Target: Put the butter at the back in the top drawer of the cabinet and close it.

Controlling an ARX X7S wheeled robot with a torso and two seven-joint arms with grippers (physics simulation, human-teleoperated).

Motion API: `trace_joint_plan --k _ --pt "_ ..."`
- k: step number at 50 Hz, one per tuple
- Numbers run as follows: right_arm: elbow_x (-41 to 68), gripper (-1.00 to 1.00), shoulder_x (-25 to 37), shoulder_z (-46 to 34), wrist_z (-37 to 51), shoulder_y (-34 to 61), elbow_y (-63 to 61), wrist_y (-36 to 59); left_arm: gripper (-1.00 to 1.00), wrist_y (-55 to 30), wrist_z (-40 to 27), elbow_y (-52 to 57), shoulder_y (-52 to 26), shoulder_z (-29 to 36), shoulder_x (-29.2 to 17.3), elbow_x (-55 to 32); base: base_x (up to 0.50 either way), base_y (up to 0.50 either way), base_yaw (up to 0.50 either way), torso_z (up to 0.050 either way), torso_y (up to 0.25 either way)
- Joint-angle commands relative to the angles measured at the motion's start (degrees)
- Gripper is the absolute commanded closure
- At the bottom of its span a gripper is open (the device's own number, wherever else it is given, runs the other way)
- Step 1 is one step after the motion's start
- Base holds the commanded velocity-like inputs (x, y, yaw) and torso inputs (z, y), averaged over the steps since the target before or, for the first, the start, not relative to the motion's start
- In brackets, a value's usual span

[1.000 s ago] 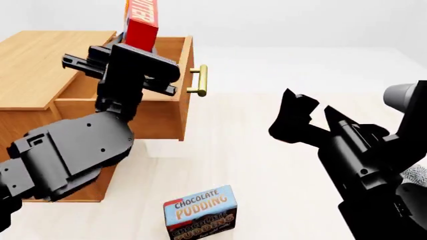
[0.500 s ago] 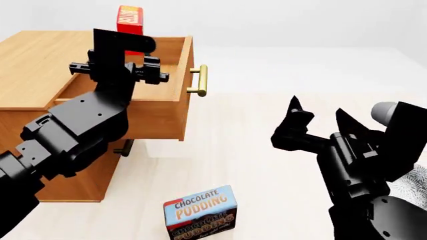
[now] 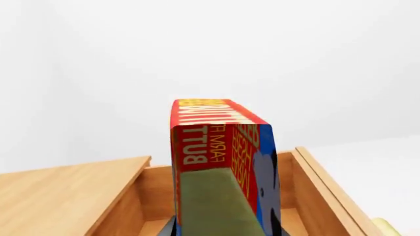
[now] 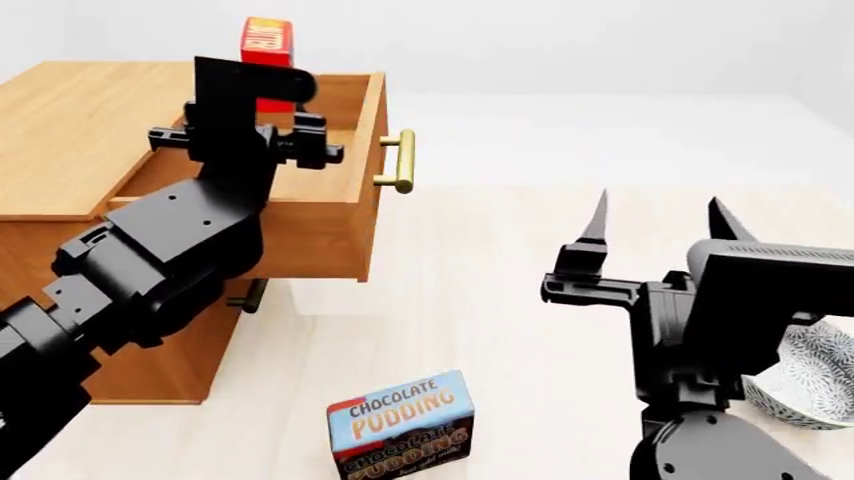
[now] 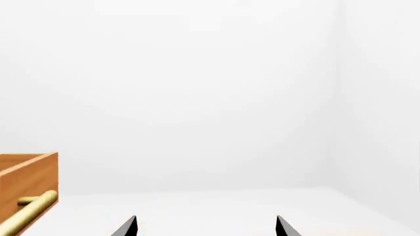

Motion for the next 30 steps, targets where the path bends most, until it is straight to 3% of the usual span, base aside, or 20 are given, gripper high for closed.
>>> trace_joint_plan --k 1,15,30 --pt "-3.81 -1.00 0.61 -1.74 -1.44 -1.75 0.21 -2.12 1.00 -1.21 -1.08 -2.96 -2.30 -1.14 3.15 1.72 0.00 0.00 0.00 0.000 0.000" --pt "-3.58 -1.00 1.42 -1.11 -1.52 -3.14 -0.10 -3.06 1.00 -7.44 -1.01 -17.12 -7.09 -2.93 11.92 -2.05 0.00 0.00 0.00 0.001 0.001" --pt "-3.13 -1.00 2.03 -0.04 -2.17 -4.50 0.82 -4.82 1.00 -15.81 1.60 -25.01 -11.18 -3.83 15.14 -6.21 0.00 0.00 0.00 0.000 0.000"
